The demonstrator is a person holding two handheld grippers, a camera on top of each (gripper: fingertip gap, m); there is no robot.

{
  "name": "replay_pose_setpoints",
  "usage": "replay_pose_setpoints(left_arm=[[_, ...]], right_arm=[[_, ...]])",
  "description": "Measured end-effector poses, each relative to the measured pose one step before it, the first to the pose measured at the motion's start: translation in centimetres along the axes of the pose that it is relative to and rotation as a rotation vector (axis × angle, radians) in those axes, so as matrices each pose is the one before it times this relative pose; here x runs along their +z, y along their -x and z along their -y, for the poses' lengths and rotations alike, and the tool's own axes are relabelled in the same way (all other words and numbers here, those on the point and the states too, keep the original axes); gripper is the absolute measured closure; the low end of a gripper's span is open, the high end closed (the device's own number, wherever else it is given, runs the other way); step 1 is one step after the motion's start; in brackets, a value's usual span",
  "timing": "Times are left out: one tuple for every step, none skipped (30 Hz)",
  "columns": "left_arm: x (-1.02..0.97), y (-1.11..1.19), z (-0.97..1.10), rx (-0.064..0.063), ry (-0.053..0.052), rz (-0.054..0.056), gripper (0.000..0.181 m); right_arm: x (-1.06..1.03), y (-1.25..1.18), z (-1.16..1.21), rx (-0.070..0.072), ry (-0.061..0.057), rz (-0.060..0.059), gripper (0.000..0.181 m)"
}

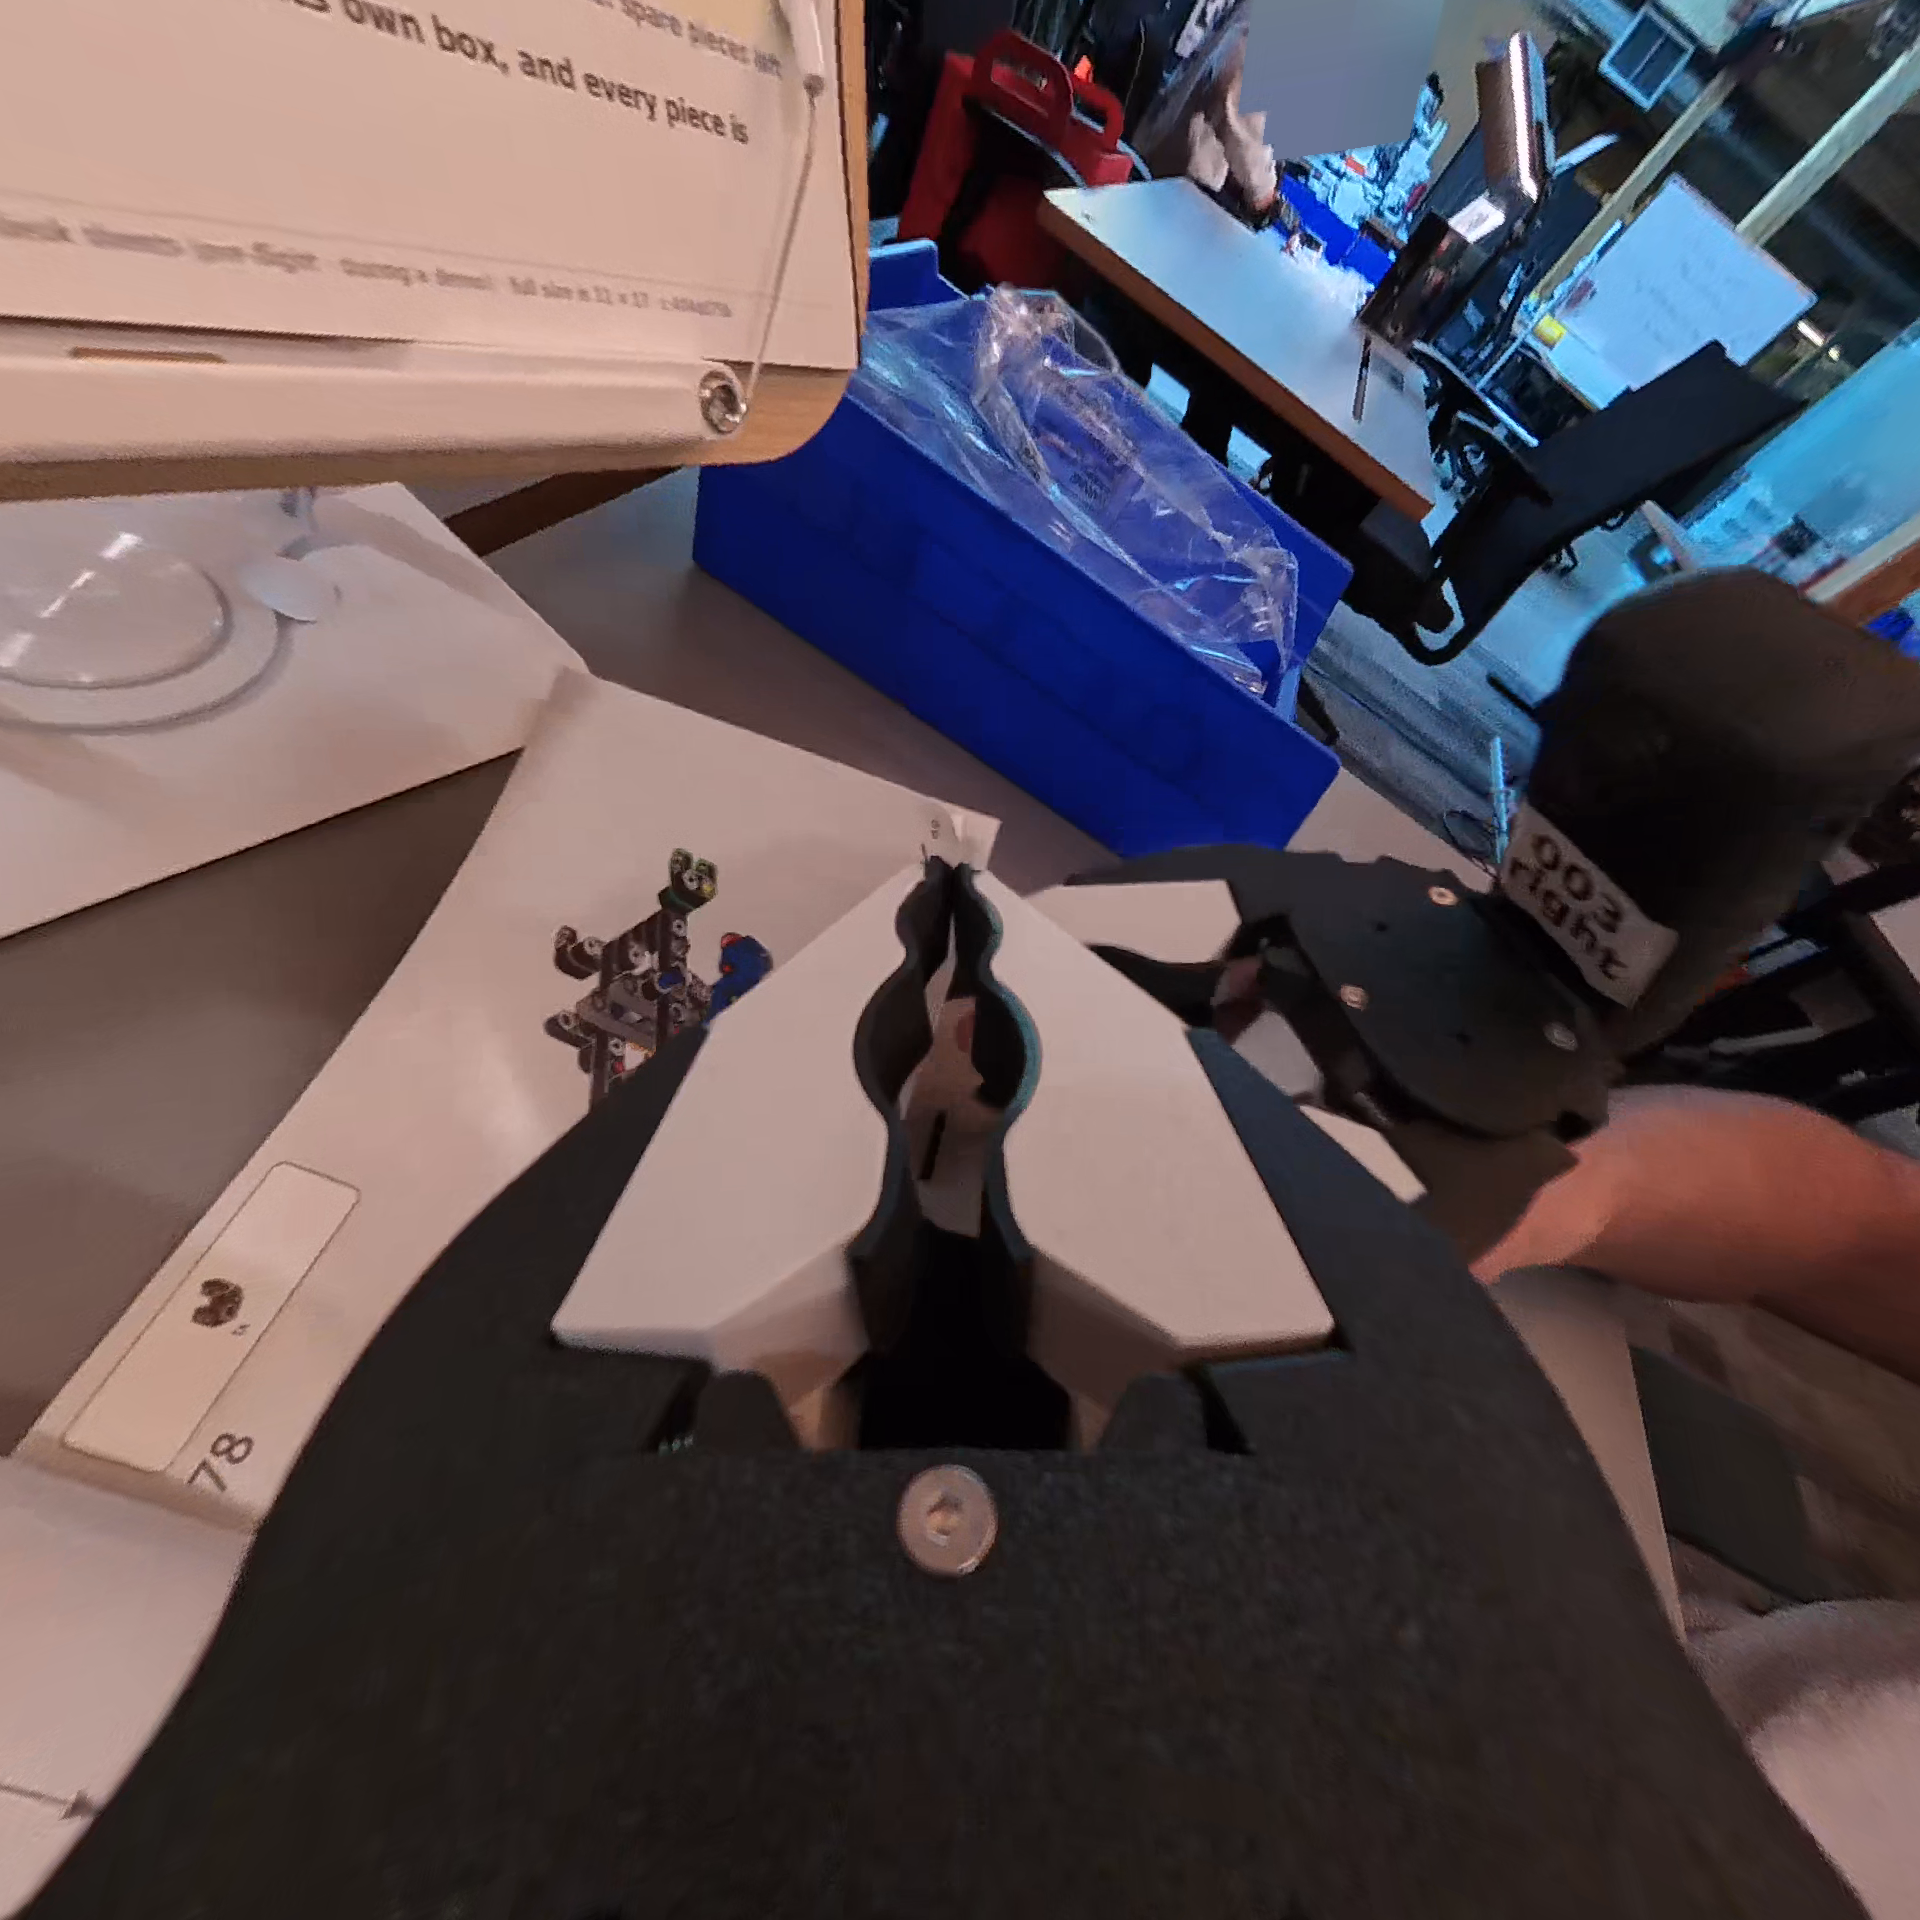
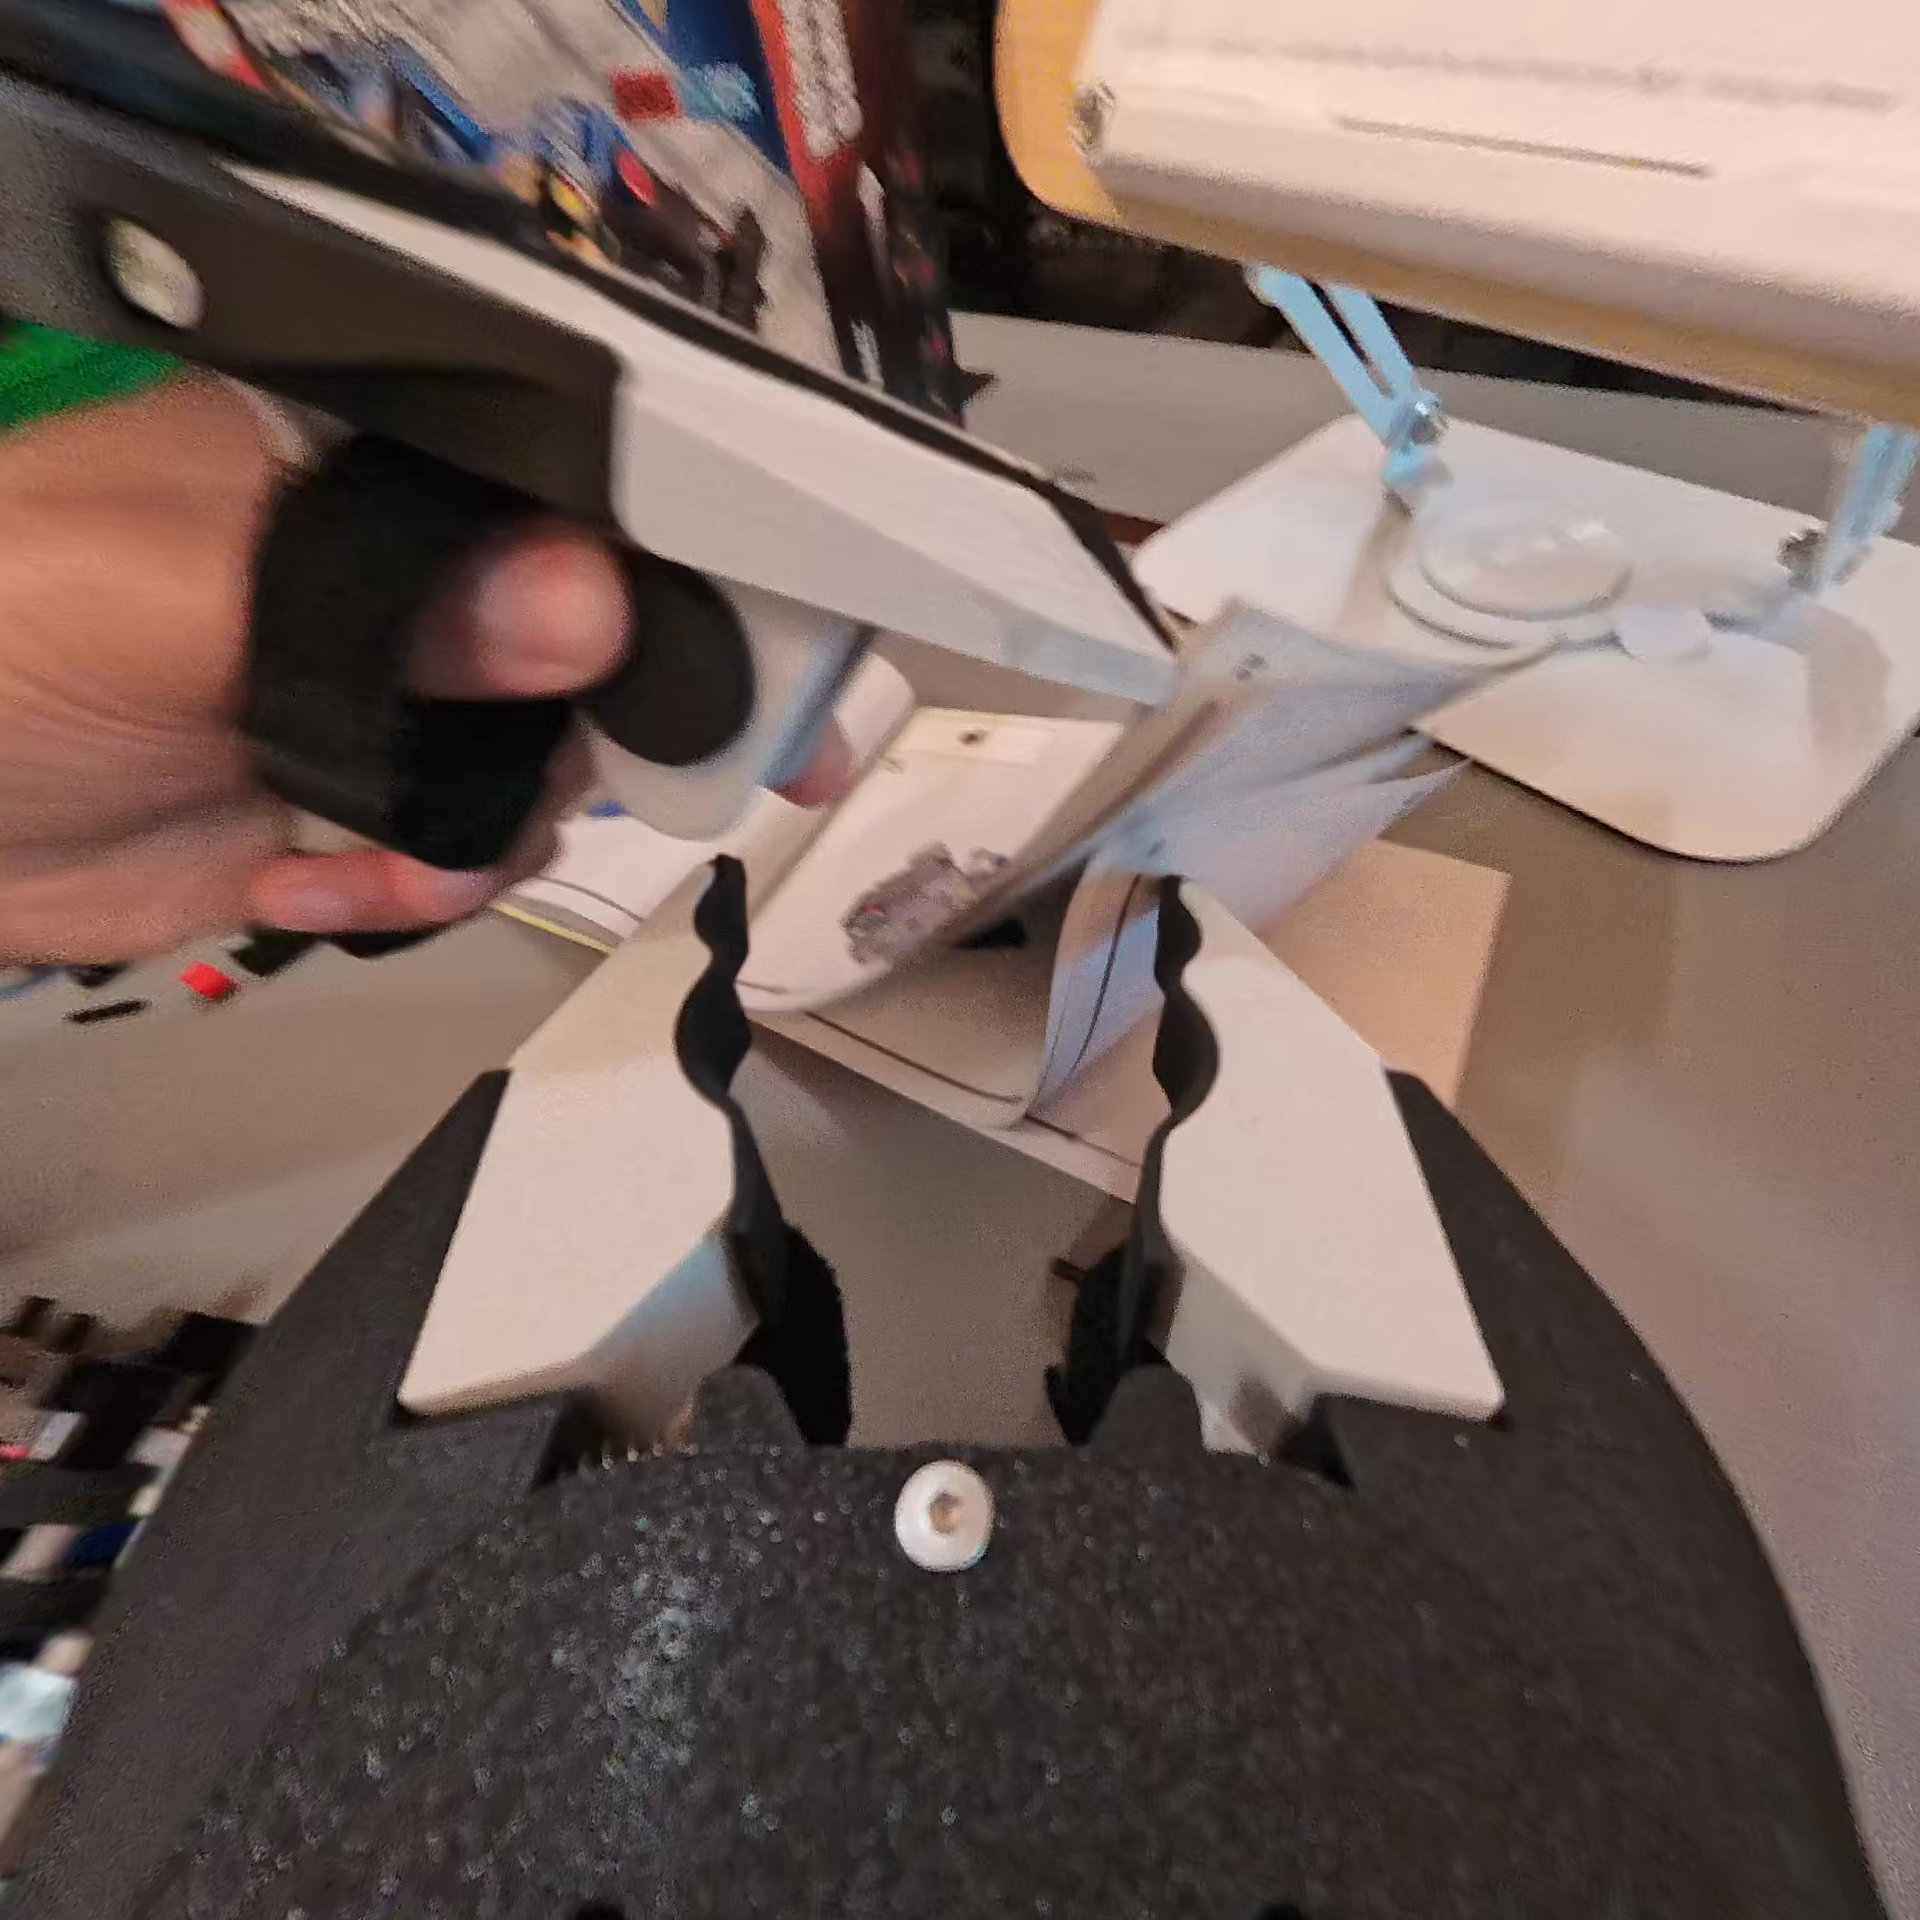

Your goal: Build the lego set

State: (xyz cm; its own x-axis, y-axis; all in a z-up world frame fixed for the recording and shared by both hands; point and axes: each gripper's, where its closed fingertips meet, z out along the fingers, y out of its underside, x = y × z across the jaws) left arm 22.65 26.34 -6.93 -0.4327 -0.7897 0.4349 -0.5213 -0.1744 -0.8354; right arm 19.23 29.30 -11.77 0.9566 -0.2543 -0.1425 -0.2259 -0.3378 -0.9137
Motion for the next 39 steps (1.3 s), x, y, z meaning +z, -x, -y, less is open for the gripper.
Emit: replay_pose_setpoints(left_arm=[[-0.186, 0.212, -0.001, 0.0001, -0.0099, 0.0119, 0.181], [-0.221, 0.046, 0.065, -0.0026, -0.0076, 0.0019, 0.181], [-0.276, 0.062, 0.133, -0.0041, -0.0065, 0.0031, 0.181], [-0.289, 0.003, 0.126, -0.0019, -0.0048, -0.0011, 0.181], [-0.229, -0.111, 0.027, -0.005, -0.0007, -0.0084, 0.181], [-0.185, -0.102, -0.05, -0.011, 0.0005, -0.0067, 0.181], [-0.181, -0.033, -0.006, -0.0127, -0.0078, -0.0004, 0.181], [-0.152, -0.117, -0.055, -0.011, -0.0066, -0.0054, 0.181], [-0.137, -0.231, -0.167, -0.0075, 0.0025, -0.0121, 0.181], [-0.163, -0.181, -0.263, -0.0051, 0.0126, -0.0102, 0.181], [-0.266, -0.087, -0.105, -0.0026, 0.0049, -0.0048, 0.181], [-0.382, -0.075, 0.078, -0.0064, -0.0034, -0.0074, 0.174], [-0.445, -0.021, 0.099, -0.0182, 0.0026, -0.011, 0.162], [-0.486, 0.127, 0.095, -0.0295, 0.0072, -0.01, 0.152], [-0.532, 0.463, 0.187, -0.0448, 0.0023, 0.0038, 0.143], [-0.52, 0.642, 0.334, -0.0555, -0.0059, 0.0084, 0.135], [-0.445, 0.663, 0.378, -0.0584, -0.0065, 0.0044, 0.126], [-0.321, 0.717, 0.349, -0.0561, -0.0015, 0.006, 0.121], [-0.181, 0.735, 0.323, -0.046, -0.0023, 0.0082, 0.12], [-0.006, 0.668, 0.132, -0.0319, 0.0048, 0.0081, 0.122], [0.184, 0.596, -0.222, -0.0196, 0.0228, 0.0075, 0.127], [0.322, 0.565, -0.446, -0.0096, 0.0345, 0.0102, 0.131], [0.346, 0.432, -0.446, -0.005, 0.0301, 0.0075, 0.133], [0.205, 0.19, -0.145, -0.0066, 0.0065, -0.0036, 0.138], [0.07, 0.299, -0.133, -0.0011, 0.0038, 0.0087, 0.152], [-0.097, 0.653, -0.129, 0.0134, 0.0029, 0.0355, 0.169], [-0.235, 0.839, -0.027, 0.0221, -0.0067, 0.0481, 0.181], [-0.268, 0.394, -0.028, 0.0134, -0.0063, 0.011, 0.181], [-0.292, 0.024, -0.137, -0.0078, 0.0007, -0.0208, 0.181], [-0.344, 0.028, -0.085, -0.0113, -0.0042, -0.0219, 0.181], [-0.366, 0.164, -0.047, -0.0018, -0.0074, -0.0093, 0.181], [-0.352, 0.05, -0.031, 0.0058, -0.0072, -0.0142, 0.181], [-0.294, -0.201, -0.021, 0.0019, -0.0061, -0.0301, 0.181], [-0.207, -0.335, -0.032, -0.0069, -0.0039, -0.0382, 0.181], [-0.164, -0.326, 0.045, -0.0115, -0.0094, -0.0359, 0.181], [-0.079, -0.277, 0.098, -0.0101, -0.0115, -0.0304, 0.181], [0.007, -0.308, 0.004, -0.0061, -0.0048, -0.0299, 0.181], [0.062, -0.263, -0.048, -0.0026, -0.0023, -0.0258, 0.181], [0.092, -0.153, -0.041, -0.0013, -0.0053, -0.0177, 0.181]], right_arm=[[-0.07, 0.745, 0.588, 0.0084, -0.0223, 0.0161, 0.099], [-0.018, 0.223, 0.182, -0.0115, 0.0014, -0.0115, 0.099], [0.091, -0.182, 0.098, -0.0097, -0.0007, -0.025, 0.098], [0.204, -0.624, -0.131, 0.0141, 0.0155, -0.0382, 0.102], [0.3, -0.749, -0.144, 0.0294, 0.0172, -0.0351, 0.112], [0.349, -0.213, -0.099, 0.0211, 0.0123, -0.0002, 0.121], [0.268, -0.01, -0.056, 0.013, 0.0085, 0.0063, 0.131], [0.129, 0.058, -0.01, -0.0091, 0.0022, -0.0009, 0.14], [0.011, -0.004, -0.047, -0.0386, 0.003, -0.0161, 0.15], [-0.09, -0.074, 0.007, -0.0543, -0.0015, -0.0287, 0.16], [-0.132, -0.01, 0.06, -0.0595, -0.0051, -0.0266, 0.17], [-0.126, 0.026, 0.06, -0.0573, -0.0032, -0.0218, 0.175], [-0.074, 0.181, 0.056, -0.0443, -0.0019, -0.0103, 0.177], [-0.005, 0.239, -0.006, -0.0321, 0.002, -0.0054, 0.177], [0.051, 0.213, -0.027, -0.0328, 0.0041, -0.0073, 0.177], [0.09, 0.262, -0.03, -0.044, 0.0045, -0.0072, 0.178], [0.114, 0.23, -0.112, -0.053, 0.0104, -0.0109, 0.178], [0.096, 0.112, -0.126, -0.0556, 0.0115, -0.0183, 0.178], [0.052, 0.182, -0.003, -0.0551, 0.0029, -0.0153, 0.178], [0.021, 0.302, 0.013, -0.0505, 0.0014, -0.0085, 0.178], [0.007, 0.197, -0.065, -0.0423, 0.0078, -0.012, 0.178], [-0.035, 0.447, 0.054, -0.0384, 0.0, 0.007, 0.178], [-0.051, 0.162, -0.01, -0.0274, 0.0021, -0.0066, 0.177], [-0.036, 0.203, -0.087, -0.0246, 0.0054, 0.0018, 0.177], [-0.038, 0.381, -0.063, -0.0188, -0.0043, 0.0176, 0.175], [-0.036, -0.057, -0.354, 0.0172, 0.0093, -0.0027, 0.172], [-0.15, -0.037, -0.451, 0.0482, 0.0195, 0.0178, 0.165], [-0.443, 0.525, -0.446, 0.0482, 0.0147, 0.0813, 0.156], [-0.739, 0.354, -0.241, 0.0649, -0.0064, 0.0854, 0.141], [-0.955, -0.215, -0.074, 0.0736, -0.0179, 0.0567, 0.128], [-1.075, -0.405, 0.084, 0.0659, -0.0195, 0.0509, 0.117], [-1.127, -0.474, 0.415, 0.067, -0.0323, 0.0458, 0.11], [-1.103, -0.139, 0.848, 0.0656, -0.0513, 0.0627, 0.11], [-0.915, 0.453, 1.215, 0.0628, -0.0659, 0.0891, 0.11], [-0.313, 0.465, 1.245, 0.0791, -0.0583, 0.0742, 0.11], [0.437, 0.251, 0.616, 0.0757, -0.0116, 0.0546, 0.11], [1.062, 0.216, -0.011, 0.0554, 0.0239, 0.054, 0.101], [1.49, -0.046, -0.443, 0.0469, 0.0451, 0.0417, 0.092], [1.631, -0.551, -0.611, 0.0368, 0.0573, 0.0167, 0.084]])
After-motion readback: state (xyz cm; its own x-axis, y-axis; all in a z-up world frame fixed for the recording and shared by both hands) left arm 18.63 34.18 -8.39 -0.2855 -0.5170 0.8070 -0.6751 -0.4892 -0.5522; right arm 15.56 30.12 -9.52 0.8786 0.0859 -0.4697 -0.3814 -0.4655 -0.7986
